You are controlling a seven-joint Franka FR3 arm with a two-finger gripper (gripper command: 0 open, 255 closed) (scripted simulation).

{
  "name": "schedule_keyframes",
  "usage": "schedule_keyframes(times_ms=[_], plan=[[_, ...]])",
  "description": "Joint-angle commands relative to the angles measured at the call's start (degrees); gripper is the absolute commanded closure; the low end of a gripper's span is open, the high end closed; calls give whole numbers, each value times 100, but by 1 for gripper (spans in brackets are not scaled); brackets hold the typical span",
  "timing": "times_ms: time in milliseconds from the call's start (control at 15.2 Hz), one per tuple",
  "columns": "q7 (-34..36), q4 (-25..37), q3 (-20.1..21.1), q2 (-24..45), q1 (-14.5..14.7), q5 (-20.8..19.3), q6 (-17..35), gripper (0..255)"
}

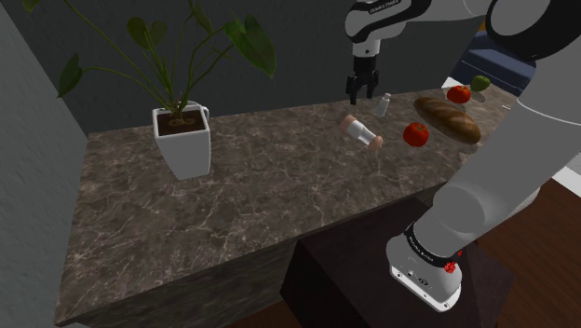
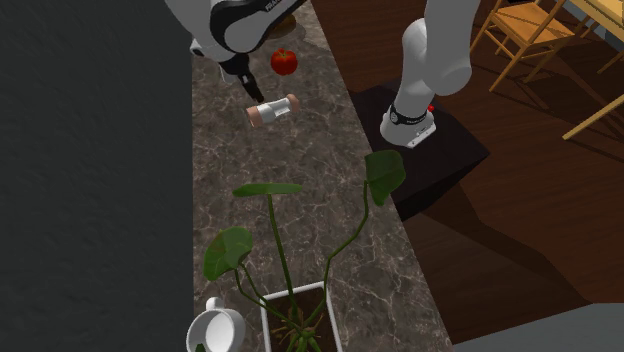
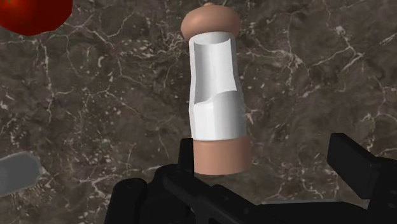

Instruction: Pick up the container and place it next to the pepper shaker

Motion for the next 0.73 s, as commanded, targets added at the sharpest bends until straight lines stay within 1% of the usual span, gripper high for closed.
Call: schedule_keyframes(times_ms=[0, 198, 660], plan=[[27, -164, 1, -15, 2, -8, 145, 0], [32, -347, -8, -2, -9, -17, 342, 0], [32, -347, -8, -2, -9, -17, 341, 0]])
